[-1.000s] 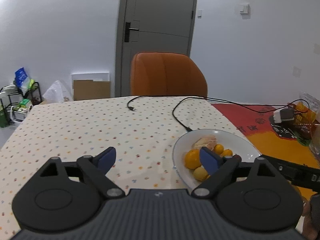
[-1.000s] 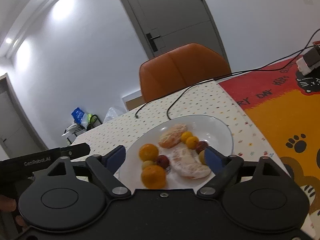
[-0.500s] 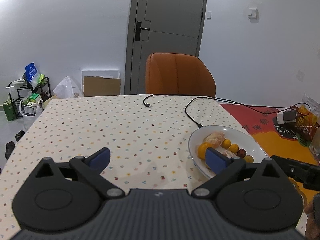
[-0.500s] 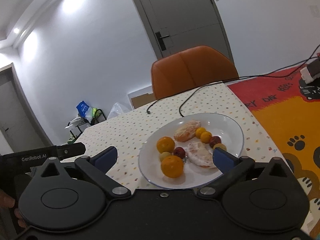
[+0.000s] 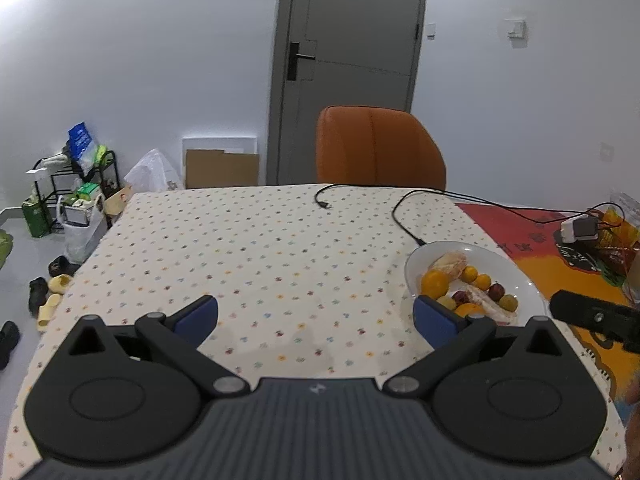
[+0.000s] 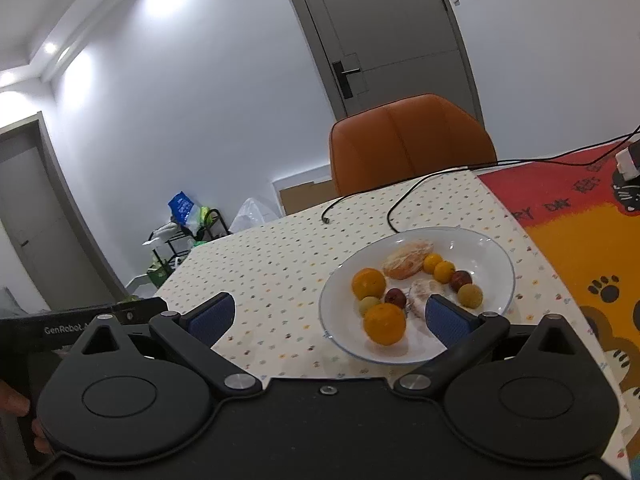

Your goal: Organize fruits

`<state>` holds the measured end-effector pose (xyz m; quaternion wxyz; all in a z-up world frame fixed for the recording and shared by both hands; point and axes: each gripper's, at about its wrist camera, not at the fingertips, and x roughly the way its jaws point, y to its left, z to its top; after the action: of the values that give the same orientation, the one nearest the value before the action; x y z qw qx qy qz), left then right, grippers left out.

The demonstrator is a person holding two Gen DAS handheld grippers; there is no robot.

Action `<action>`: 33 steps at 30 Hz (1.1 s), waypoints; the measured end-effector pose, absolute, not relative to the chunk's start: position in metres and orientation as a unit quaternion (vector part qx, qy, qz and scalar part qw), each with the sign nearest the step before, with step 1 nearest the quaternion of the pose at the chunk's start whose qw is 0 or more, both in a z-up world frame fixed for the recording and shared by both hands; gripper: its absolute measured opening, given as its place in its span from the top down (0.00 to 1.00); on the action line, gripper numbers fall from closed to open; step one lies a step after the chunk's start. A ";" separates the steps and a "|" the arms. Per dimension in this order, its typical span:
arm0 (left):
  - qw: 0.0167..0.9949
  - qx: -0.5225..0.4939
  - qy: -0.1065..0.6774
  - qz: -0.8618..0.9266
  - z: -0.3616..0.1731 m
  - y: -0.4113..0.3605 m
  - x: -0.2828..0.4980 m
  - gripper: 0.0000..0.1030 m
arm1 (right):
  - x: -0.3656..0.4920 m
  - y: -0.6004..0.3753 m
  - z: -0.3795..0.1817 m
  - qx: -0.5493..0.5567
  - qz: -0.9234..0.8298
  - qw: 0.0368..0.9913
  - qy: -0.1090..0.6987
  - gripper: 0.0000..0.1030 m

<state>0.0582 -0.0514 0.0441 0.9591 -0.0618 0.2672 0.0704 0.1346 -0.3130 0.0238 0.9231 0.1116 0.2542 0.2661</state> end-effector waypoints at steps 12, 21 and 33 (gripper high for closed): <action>0.957 -0.053 0.272 0.087 0.053 -0.034 0.033 0.00 | 0.118 -0.300 0.036 0.101 0.283 0.914 0.272 0.00; 0.959 -0.046 0.264 0.092 0.056 -0.029 0.008 0.00 | 0.102 -0.291 0.039 0.077 0.287 0.914 0.277 0.00; 0.961 -0.053 0.256 0.090 0.052 -0.020 -0.012 0.00 | 0.081 -0.283 0.046 0.047 0.272 0.919 0.280 0.00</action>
<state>-0.0120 -0.0200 0.0520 0.9609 -0.0535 0.2563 0.0896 0.0814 -0.2831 0.0457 0.9194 0.0470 0.2800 0.2721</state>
